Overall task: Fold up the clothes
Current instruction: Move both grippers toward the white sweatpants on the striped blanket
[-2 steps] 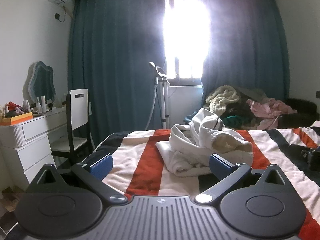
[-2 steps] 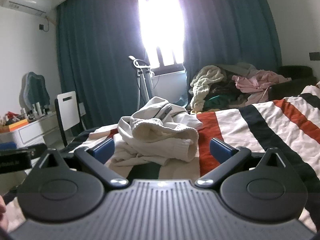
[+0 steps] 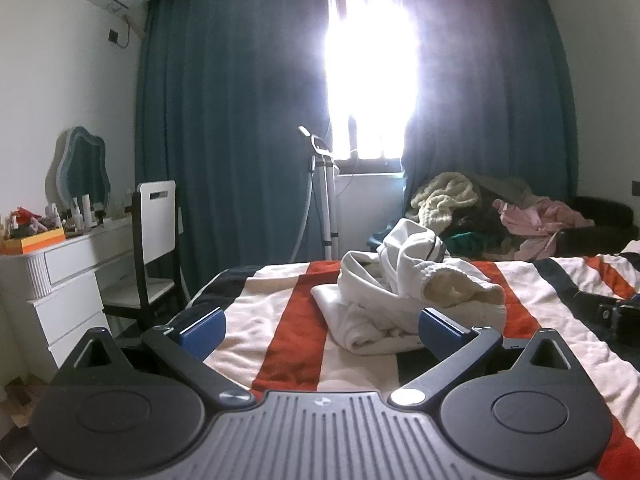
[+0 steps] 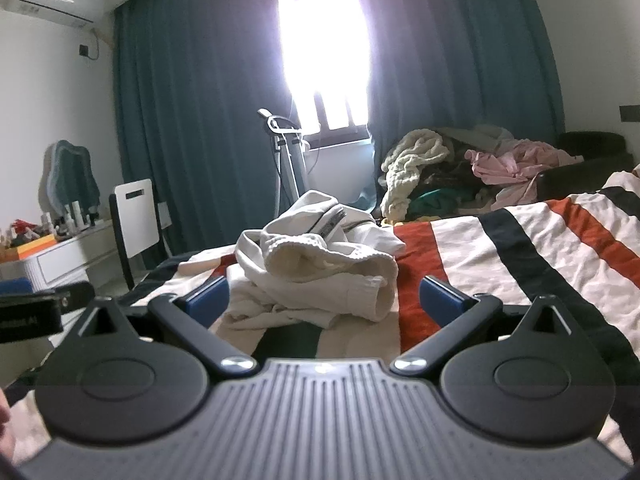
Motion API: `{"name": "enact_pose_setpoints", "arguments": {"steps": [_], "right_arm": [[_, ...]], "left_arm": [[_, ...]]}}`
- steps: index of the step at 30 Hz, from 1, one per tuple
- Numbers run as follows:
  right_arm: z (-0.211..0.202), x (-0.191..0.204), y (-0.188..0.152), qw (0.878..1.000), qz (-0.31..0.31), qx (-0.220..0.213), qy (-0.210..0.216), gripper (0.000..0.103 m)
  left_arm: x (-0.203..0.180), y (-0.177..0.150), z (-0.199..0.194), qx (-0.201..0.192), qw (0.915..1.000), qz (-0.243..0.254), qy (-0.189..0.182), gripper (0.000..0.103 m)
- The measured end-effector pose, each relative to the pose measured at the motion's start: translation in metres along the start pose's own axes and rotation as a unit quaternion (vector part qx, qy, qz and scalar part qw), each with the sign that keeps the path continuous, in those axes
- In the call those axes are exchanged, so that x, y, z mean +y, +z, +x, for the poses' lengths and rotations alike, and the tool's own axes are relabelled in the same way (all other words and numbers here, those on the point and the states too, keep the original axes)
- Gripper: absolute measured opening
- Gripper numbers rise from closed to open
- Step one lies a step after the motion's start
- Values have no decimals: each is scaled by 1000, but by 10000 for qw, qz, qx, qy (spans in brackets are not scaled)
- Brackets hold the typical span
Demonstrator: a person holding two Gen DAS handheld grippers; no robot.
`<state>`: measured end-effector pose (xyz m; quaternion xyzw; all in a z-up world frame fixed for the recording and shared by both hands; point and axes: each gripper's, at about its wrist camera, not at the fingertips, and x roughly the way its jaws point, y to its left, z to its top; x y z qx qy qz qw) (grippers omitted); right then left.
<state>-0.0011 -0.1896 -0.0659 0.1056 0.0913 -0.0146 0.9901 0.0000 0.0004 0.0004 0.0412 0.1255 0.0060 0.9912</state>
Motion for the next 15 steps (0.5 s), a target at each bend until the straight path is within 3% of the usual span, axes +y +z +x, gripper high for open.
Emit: {"name": "enact_pose_setpoints", "arguments": {"steps": [8, 15], "right_arm": [[3, -5, 1, 10000, 13, 80, -8, 103], [5, 3, -3, 9999, -45, 136, -39, 103]], "left_arm": [[4, 3, -15, -235, 9997, -66, -79, 103], [-2, -1, -1, -107, 9999, 4, -66, 103]]}}
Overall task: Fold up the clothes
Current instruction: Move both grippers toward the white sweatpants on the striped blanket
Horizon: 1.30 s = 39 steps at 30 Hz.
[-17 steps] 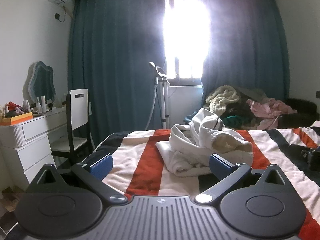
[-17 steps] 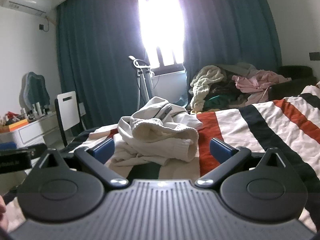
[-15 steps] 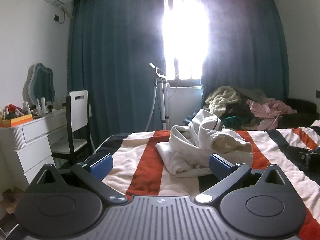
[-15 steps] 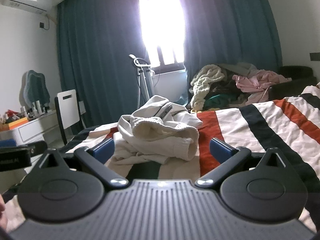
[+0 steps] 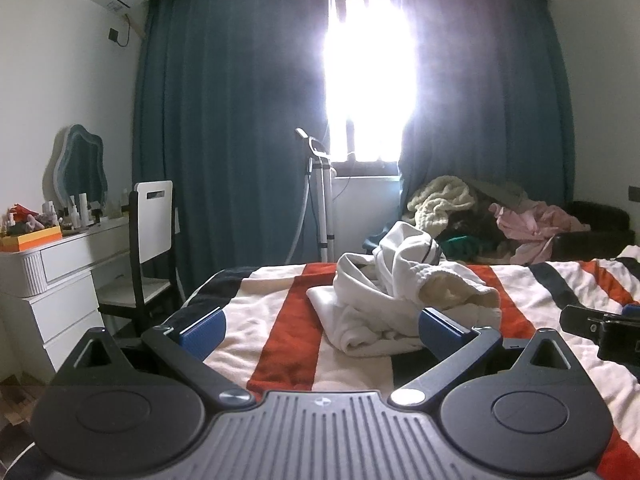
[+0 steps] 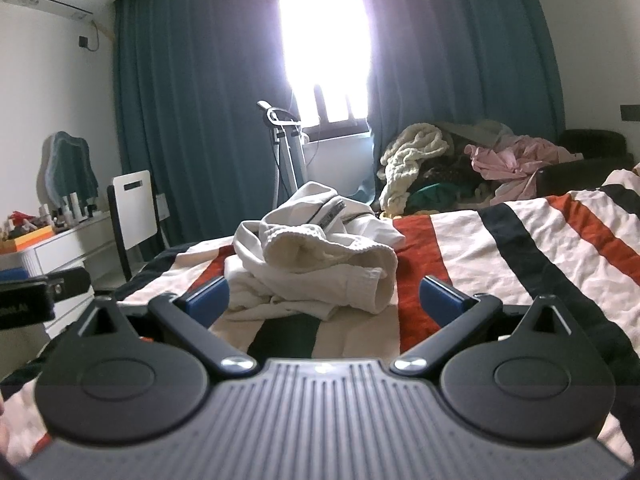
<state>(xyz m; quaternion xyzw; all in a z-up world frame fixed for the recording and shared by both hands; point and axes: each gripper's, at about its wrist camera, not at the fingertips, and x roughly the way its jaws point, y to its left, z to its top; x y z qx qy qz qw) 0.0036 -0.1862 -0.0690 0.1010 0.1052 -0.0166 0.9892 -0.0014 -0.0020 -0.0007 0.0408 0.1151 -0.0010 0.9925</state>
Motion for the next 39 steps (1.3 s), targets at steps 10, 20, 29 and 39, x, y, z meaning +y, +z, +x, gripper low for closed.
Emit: {"name": "enact_pose_setpoints", "arguments": {"steps": [10, 20, 29, 39], "right_arm": [[0, -1, -1, 10000, 21, 15, 1, 103], [1, -3, -1, 9999, 113, 91, 10, 103], [-4, -6, 3, 9999, 169, 30, 14, 103], [-7, -11, 26, 9967, 222, -694, -367, 103]], "left_arm": [[-1, 0, 1, 16, 10000, 26, -7, 103], [1, -6, 8, 268, 9991, -85, -314, 103], [0, -11, 13, 414, 9980, -91, -462, 103], [-10, -15, 24, 286, 9975, 166, -621, 103]]}}
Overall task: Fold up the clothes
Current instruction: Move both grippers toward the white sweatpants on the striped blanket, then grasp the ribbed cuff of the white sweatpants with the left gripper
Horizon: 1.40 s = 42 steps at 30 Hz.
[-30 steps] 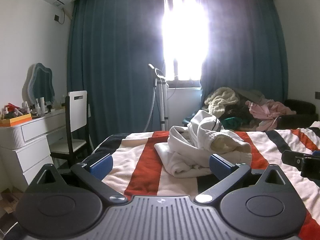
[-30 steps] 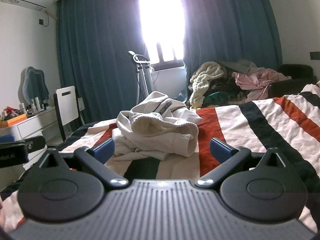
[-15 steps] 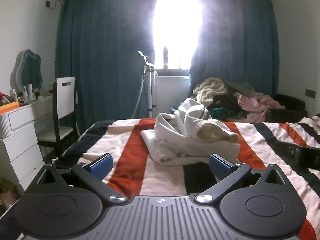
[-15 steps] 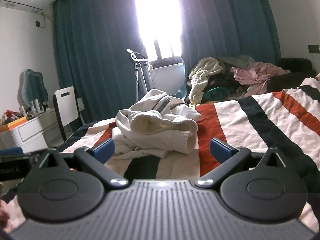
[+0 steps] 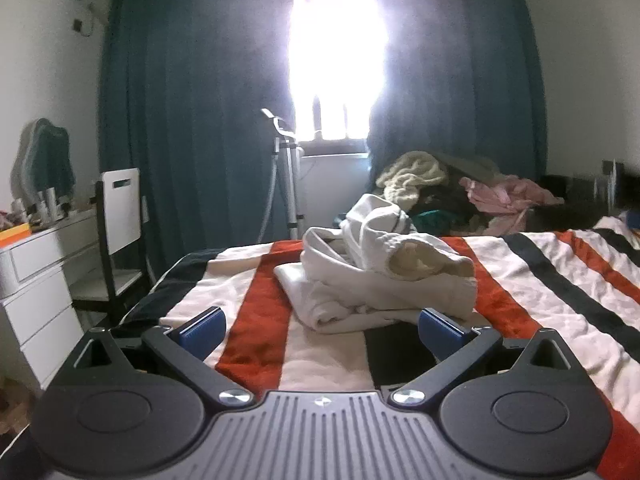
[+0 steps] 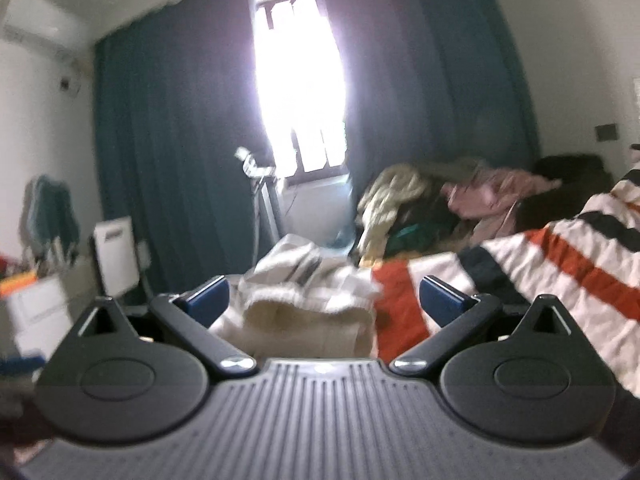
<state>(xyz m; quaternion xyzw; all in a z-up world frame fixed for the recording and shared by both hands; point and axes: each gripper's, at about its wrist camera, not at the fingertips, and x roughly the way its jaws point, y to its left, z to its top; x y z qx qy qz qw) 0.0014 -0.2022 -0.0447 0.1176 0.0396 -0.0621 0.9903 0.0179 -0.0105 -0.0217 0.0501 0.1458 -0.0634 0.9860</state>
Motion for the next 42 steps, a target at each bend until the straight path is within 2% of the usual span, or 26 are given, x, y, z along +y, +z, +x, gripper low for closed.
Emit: {"name": "enact_pose_setpoints", "arguments": {"steps": [4, 9, 14, 22, 25, 27, 30, 32, 35, 37, 42], "right_arm": [[14, -10, 6, 9997, 71, 65, -219, 103], [31, -22, 13, 9985, 160, 147, -493, 103], [41, -44, 7, 9958, 497, 261, -716, 103], [54, -69, -8, 9884, 910, 342, -1163, 103], [61, -75, -14, 9864, 992, 342, -1263, 103], [67, -78, -20, 9857, 1016, 379, -1291, 103], [77, -82, -31, 9815, 1110, 408, -1507, 103], [83, -85, -39, 9766, 1210, 396, -1736, 103], [90, -90, -48, 9741, 1404, 639, -1650, 103], [90, -89, -50, 9744, 1381, 583, -1676, 103], [88, -85, -51, 9748, 1291, 607, -1718, 103]], "left_arm": [[-6, -1, 15, 10, 9999, 129, -65, 103], [-24, -3, 59, 309, 9978, 590, 0, 103], [-46, -4, 115, 438, 9936, 1036, -100, 103], [-89, 24, 225, 555, 9944, 882, -191, 103], [-105, 27, 261, 626, 9927, 1029, -90, 102], [-115, 31, 283, 603, 9914, 1154, 164, 100], [-118, 43, 303, 421, 9921, 1038, 570, 89], [-117, 54, 316, 404, 9926, 946, 650, 67], [-110, 72, 326, 441, 9948, 692, 598, 53], [-106, 83, 319, 243, 9964, 606, 541, 41], [-100, 109, 267, -382, 9962, 678, 400, 34]]}}
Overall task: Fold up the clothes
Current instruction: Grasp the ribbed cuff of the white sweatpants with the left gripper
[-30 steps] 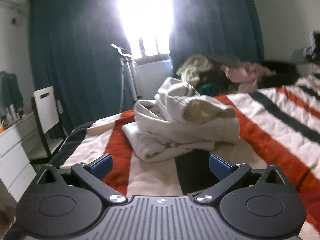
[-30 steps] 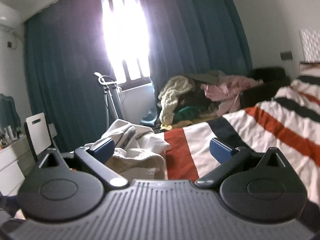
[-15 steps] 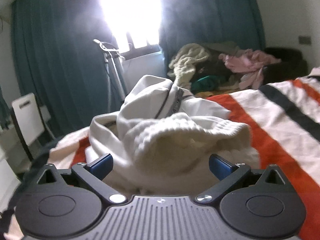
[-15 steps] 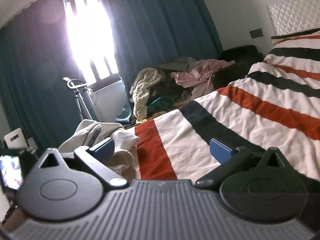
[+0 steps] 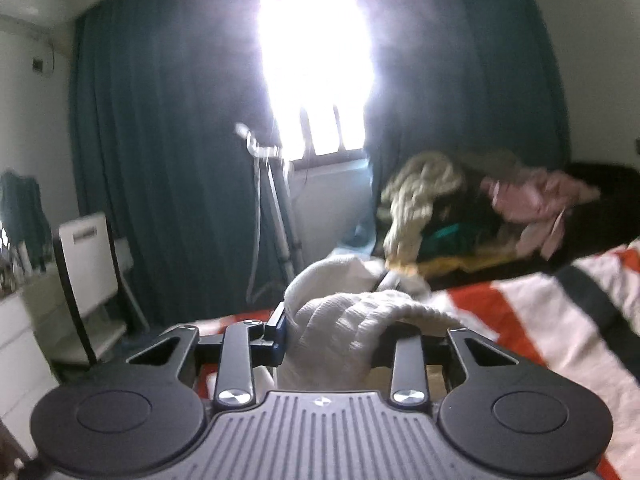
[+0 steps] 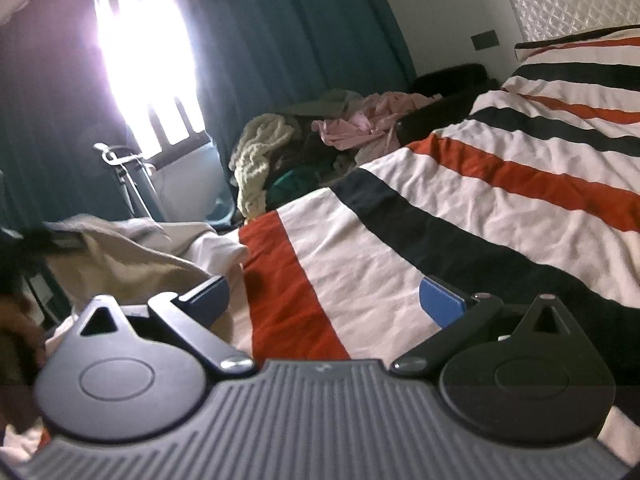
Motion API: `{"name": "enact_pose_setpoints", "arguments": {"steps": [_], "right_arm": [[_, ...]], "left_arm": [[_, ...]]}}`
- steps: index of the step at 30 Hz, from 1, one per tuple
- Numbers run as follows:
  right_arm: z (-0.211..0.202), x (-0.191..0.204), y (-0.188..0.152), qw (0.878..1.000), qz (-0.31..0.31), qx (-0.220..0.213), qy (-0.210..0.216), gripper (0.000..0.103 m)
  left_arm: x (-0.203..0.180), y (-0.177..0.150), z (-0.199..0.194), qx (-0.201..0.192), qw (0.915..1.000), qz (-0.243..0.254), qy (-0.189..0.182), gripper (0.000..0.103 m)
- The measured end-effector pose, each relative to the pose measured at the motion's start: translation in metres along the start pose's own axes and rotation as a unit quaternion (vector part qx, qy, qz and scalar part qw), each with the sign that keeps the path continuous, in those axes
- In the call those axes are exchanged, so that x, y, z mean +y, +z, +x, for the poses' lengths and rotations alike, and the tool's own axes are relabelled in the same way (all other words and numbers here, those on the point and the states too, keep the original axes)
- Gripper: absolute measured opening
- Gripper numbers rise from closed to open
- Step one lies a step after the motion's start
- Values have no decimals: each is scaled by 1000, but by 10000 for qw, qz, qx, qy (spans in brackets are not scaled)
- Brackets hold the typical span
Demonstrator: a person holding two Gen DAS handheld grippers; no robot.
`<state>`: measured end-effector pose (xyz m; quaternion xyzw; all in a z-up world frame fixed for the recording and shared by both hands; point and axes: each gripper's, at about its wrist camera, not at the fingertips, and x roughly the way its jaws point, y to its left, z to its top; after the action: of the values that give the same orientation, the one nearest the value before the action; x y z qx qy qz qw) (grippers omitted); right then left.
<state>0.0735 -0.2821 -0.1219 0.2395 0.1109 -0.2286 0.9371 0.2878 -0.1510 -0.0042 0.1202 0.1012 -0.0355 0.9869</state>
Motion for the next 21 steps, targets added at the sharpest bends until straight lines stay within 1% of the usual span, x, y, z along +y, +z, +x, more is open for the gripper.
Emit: {"name": "enact_pose_setpoints", "arguments": {"steps": [2, 5, 10, 12, 15, 16, 18, 21], "right_arm": [[-6, 3, 0, 10000, -38, -17, 81, 103], [-16, 7, 0, 9997, -96, -46, 209, 103], [-32, 13, -1, 9989, -193, -93, 421, 103], [-38, 16, -1, 9984, -232, -112, 506, 103], [-48, 20, -1, 9975, -290, -140, 634, 103], [-51, 21, -1, 9971, -309, -150, 676, 103], [-58, 28, -6, 9950, -309, 24, 950, 103], [-62, 45, -21, 9885, -775, 137, 1293, 102]], "left_arm": [[8, 10, -29, -288, 9996, 73, -38, 33], [28, 22, -78, -584, 9982, -35, -94, 31], [70, 25, -154, -738, 9967, -287, -157, 31], [89, 16, -186, -738, 9964, -381, -157, 31], [117, -9, -228, -771, 9963, -371, -44, 31], [124, -17, -236, -753, 9963, -407, -3, 31], [141, -34, -242, -620, 9964, -572, 84, 31], [166, -56, -247, -368, 9952, -893, 183, 31]]}}
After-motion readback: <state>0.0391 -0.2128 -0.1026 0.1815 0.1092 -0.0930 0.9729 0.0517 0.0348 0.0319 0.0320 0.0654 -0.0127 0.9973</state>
